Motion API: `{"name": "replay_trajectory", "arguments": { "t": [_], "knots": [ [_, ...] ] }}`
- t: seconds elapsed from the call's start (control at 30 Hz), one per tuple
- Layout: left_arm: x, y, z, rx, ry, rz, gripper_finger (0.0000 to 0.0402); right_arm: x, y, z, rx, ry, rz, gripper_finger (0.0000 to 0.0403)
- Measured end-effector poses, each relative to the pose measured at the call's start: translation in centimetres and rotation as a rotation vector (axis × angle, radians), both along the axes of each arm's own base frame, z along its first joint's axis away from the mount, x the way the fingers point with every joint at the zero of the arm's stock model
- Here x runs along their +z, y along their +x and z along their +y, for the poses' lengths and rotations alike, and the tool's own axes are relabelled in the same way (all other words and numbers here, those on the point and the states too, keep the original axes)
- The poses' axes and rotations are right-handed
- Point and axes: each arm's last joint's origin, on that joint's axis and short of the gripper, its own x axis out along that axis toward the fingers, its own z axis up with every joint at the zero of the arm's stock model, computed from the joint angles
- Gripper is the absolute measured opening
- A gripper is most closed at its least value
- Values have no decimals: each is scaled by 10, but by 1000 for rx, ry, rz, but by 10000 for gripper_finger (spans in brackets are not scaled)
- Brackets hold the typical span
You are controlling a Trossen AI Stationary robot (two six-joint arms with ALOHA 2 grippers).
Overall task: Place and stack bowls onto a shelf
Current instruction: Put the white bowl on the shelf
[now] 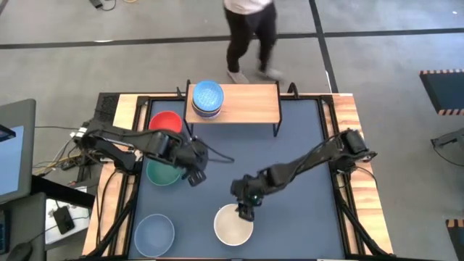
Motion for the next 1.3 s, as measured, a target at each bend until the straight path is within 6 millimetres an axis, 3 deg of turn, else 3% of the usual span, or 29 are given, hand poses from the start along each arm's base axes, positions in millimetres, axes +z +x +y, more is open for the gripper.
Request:
{"name": "replay_trajectory", "arguments": {
  "t": [0.2,0.33,0.53,0.67,0.87,1.1,1.3],
  "knots": [
    [-12,8,-16,-39,18,36,116,-27,-2,18,-119,-12,101,230],
    [-14,7,-20,-44,18,49,116,-28,-5,19,-173,-30,115,174],
    [-12,3,-23,-17,10,48,116,-12,-7,11,-213,-30,94,28],
    [-10,-3,-23,5,17,62,116,16,-9,-5,-280,-30,13,34],
    [-2,-16,-18,89,44,46,116,64,-25,-52,-428,-82,-48,40],
    [11,-30,-12,151,47,-19,116,120,-61,-138,-606,-189,-126,28],
    [21,-39,-4,217,43,-79,116,138,-95,-214,-806,-281,-102,32]
  ]
}}
